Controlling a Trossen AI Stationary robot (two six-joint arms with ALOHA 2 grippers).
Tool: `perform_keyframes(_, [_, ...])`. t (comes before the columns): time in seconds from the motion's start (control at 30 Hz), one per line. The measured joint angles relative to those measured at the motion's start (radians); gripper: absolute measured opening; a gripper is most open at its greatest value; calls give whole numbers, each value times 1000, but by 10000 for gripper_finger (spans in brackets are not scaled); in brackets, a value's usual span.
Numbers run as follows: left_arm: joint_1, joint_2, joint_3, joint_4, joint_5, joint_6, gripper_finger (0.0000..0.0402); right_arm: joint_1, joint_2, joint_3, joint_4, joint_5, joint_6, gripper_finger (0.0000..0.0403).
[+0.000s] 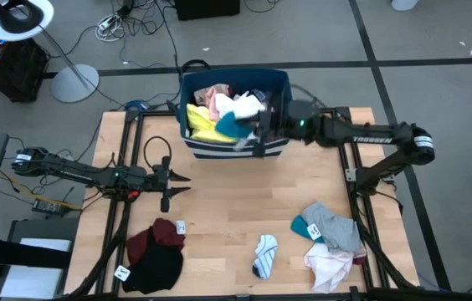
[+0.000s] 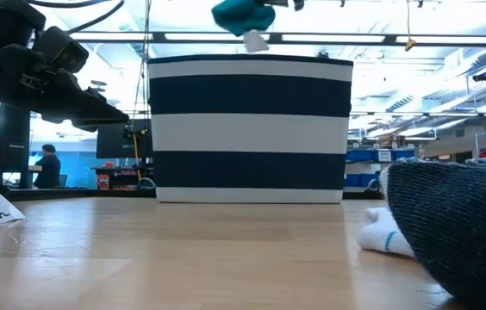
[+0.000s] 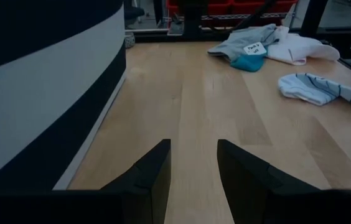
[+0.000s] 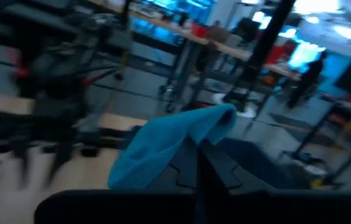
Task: Sort clothes
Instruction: Put the blue sock into the blue laundry bin
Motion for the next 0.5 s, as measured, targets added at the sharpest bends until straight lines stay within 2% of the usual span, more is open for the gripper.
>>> perform_keyframes(0.23, [0,0,0,0,0,20,136,-139,-1,58,-49,-1,1,1])
perform_keyframes(0.33, [0,0,0,0,0,20,136,-197,0,50,-138,-1,85,10])
perform_keyframes(0.5, [0,0,0,0,0,20,136,-266,0,-40,-166,-2,258,33])
